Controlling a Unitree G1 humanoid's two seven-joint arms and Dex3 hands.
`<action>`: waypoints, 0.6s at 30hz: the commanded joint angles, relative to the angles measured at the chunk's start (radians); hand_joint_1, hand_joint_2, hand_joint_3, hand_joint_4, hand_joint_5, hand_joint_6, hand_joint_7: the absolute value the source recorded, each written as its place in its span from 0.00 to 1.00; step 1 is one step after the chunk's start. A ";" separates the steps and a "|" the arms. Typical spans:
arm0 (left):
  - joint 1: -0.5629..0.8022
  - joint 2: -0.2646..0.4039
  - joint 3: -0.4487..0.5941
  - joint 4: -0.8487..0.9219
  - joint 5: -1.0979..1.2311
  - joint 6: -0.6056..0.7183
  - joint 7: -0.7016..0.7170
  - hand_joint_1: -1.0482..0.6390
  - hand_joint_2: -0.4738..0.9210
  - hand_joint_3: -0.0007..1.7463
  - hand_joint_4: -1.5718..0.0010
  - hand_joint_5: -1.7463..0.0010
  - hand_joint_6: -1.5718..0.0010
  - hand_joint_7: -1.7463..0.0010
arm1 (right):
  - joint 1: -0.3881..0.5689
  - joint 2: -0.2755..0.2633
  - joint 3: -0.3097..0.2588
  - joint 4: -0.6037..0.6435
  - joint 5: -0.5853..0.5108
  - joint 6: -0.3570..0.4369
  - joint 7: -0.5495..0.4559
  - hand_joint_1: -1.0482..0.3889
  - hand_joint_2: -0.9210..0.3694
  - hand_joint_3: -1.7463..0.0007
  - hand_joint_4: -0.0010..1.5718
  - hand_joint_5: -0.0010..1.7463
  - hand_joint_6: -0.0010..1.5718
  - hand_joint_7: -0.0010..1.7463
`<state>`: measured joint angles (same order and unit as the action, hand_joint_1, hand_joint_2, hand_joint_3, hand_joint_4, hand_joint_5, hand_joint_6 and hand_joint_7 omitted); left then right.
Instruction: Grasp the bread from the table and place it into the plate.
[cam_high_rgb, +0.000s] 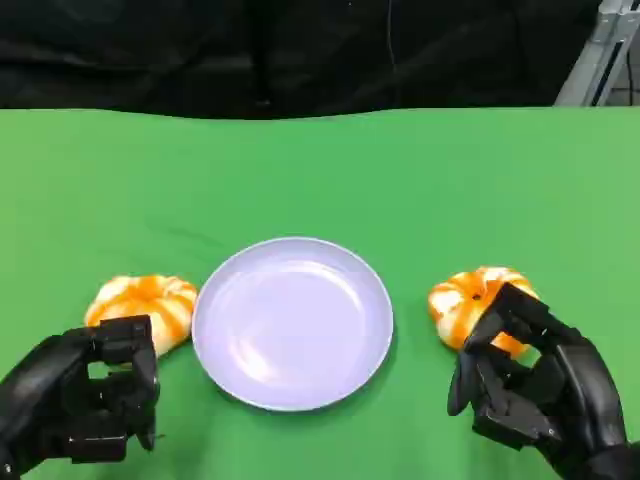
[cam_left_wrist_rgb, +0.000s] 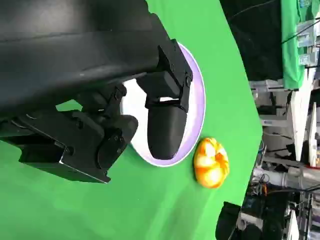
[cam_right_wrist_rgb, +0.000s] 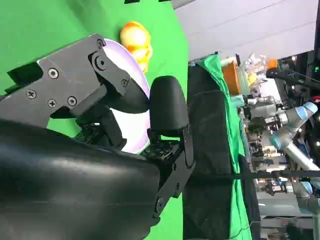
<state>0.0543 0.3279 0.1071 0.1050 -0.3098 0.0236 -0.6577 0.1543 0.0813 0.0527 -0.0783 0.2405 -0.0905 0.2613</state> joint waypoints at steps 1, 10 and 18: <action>0.000 0.005 0.000 0.009 0.009 -0.013 0.003 0.69 0.84 0.63 0.47 0.00 0.55 0.00 | 0.002 -0.010 -0.009 -0.007 0.005 -0.011 -0.001 0.68 0.26 0.32 0.54 1.00 0.40 0.97; 0.003 0.005 -0.001 0.005 0.007 -0.012 0.002 0.69 0.84 0.64 0.47 0.00 0.55 0.00 | 0.003 -0.007 -0.009 -0.014 0.012 0.004 -0.003 0.67 0.26 0.32 0.55 1.00 0.40 0.98; 0.007 -0.003 0.002 -0.001 0.021 -0.024 0.027 0.69 0.84 0.64 0.47 0.00 0.56 0.00 | 0.004 -0.008 -0.009 -0.011 0.008 -0.006 -0.002 0.67 0.26 0.32 0.54 1.00 0.40 0.98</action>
<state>0.0547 0.3279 0.1065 0.1054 -0.3093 0.0221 -0.6575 0.1543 0.0815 0.0527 -0.0784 0.2393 -0.0903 0.2609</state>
